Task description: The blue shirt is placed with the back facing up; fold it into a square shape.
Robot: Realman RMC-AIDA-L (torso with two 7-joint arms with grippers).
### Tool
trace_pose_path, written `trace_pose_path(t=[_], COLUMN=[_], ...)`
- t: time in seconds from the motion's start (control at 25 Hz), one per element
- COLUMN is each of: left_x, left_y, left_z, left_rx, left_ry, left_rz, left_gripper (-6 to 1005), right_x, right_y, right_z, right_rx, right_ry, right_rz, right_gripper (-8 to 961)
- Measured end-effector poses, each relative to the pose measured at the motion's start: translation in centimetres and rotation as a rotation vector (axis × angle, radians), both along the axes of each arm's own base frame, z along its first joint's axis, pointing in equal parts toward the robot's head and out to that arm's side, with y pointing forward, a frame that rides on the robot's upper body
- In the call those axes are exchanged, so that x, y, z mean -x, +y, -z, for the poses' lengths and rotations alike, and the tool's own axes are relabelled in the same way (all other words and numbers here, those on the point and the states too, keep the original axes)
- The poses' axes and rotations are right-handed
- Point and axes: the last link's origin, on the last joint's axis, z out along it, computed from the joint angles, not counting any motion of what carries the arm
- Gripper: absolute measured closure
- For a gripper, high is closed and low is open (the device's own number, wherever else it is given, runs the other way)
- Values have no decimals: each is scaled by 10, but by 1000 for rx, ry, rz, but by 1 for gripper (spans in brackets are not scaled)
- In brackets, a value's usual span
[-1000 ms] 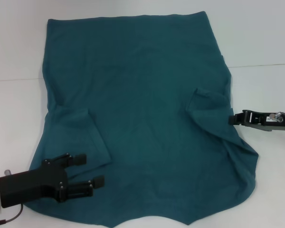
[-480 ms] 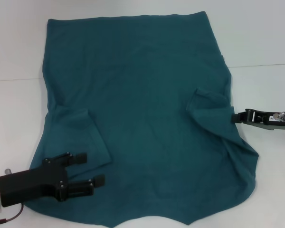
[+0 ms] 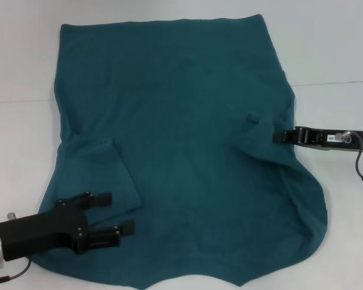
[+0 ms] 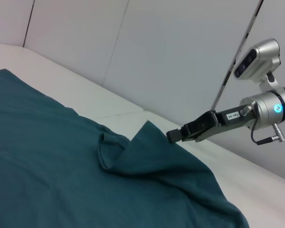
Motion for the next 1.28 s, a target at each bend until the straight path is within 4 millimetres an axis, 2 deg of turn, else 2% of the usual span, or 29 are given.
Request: trace_pose_path(t=[0.36,0.64,0.92,1.28], left_x=[0,0,3,3], left_y=[0,1,1,1], left_z=[0,-1,-5,-6], left_rx=[-2,-2,-23,-26], left_ry=[1,0,-5,-8], left_rz=[-1,-2,-17,-18], left_gripper=[49,49,49,49], right_x=[24,34,36,8], right_y=[9,5,5,-7], right_z=[10,28,21,-2], right_rx=[39,108,67,87], right_ry=[4,-32,4,-18], right_rz=[-66,-120,-168,-100], right_gripper=[953,920,862,465])
